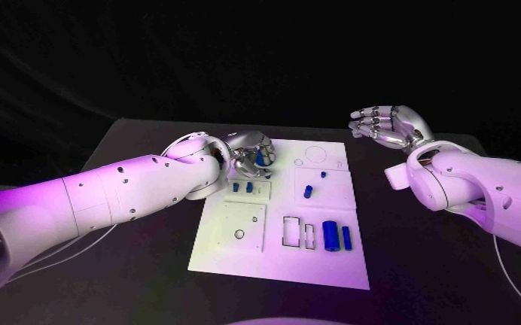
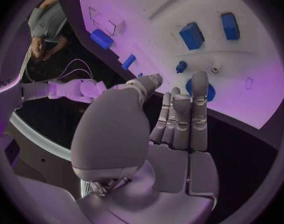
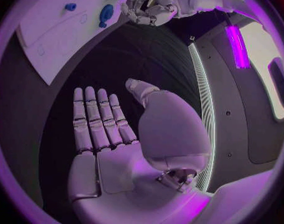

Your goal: Assemble the parts on the task board

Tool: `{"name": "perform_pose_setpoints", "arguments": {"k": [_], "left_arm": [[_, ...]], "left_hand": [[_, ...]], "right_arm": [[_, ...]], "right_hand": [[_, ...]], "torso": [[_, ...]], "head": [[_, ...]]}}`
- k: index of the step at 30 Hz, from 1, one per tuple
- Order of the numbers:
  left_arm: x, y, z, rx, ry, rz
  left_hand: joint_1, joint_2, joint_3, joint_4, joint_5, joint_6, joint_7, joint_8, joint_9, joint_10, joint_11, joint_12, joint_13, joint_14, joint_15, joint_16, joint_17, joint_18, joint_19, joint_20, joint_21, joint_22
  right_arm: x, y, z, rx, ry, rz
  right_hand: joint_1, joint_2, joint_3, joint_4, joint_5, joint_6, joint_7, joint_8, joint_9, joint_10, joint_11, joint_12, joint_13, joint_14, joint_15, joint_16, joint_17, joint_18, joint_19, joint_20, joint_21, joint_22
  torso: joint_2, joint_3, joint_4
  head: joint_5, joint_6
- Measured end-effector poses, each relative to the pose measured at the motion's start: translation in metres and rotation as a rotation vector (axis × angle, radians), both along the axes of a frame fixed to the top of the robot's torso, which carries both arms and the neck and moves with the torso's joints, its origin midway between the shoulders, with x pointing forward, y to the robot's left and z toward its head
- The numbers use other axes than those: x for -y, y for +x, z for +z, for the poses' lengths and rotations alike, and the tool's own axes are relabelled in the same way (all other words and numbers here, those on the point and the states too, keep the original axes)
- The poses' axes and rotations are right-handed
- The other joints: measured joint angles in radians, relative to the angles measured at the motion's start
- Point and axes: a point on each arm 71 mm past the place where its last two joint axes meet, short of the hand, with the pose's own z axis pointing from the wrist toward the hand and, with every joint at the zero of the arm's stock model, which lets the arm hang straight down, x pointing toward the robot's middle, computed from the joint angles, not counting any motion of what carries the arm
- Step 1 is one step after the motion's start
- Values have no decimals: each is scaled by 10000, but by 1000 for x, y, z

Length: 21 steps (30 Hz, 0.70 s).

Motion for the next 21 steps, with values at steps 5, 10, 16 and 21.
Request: {"name": "perform_pose_setpoints", "arguments": {"k": [5, 10, 16, 21], "left_arm": [[8, -2, -7, 387, 383, -445], [12, -3, -12, 702, 851, -725], [12, -2, -15, 966, 1337, -869], [12, -1, -16, 1083, 1594, -876]], "left_hand": [[0, 0, 9, -131, 0, 279, -3, -250, -333, 1, 0, -318, -389, 0, 0, 21, -332, -1, -25, 25, 120, 84], [0, 0, -33, -172, 0, 440, -36, -391, -534, 83, -6, -455, -614, 62, 45, 180, -369, -3, -30, 31, 333, 326], [0, 0, -47, -239, 0, 642, -60, -467, -678, 132, 16, -633, -812, 133, 15, 235, -416, -4, 43, 4, 470, 491], [0, 0, -19, -267, 0, 750, -60, -522, -767, 131, 15, -736, -951, 132, 15, 283, -520, -8, 43, 4, 497, 523]], "right_arm": [[0, 0, 0, -2, 4, 8], [-1, 0, 0, -2, 7, 15], [-1, 0, 0, -3, 9, 19], [-1, 0, 0, -2, 10, 21]], "right_hand": [[0, 0, 0, 0, 0, 0, 0, 0, 0, 0, 0, 0, 0, 0, 0, 0, 1, 0, 0, 0, 0, 0], [0, 0, 0, 0, 0, 0, 0, 0, 1, 0, 0, 0, 1, 0, 0, 0, 1, 0, 0, 0, 0, 0], [0, 0, 0, 0, 0, 0, 0, 0, 1, 0, 0, 0, 1, 0, 0, 0, 1, 1, 0, 0, 0, 0], [1, -1, 1, 0, 0, 0, 0, 0, 1, 0, 0, 0, 2, 0, 0, 0, 2, 0, 0, 0, 0, 1]], "torso": [[18, -2, -12], [32, -3, -33], [32, 1, -26], [26, 2, -19]], "head": [[-20, 8], [-28, 9], [-41, -1], [-47, -12]]}}
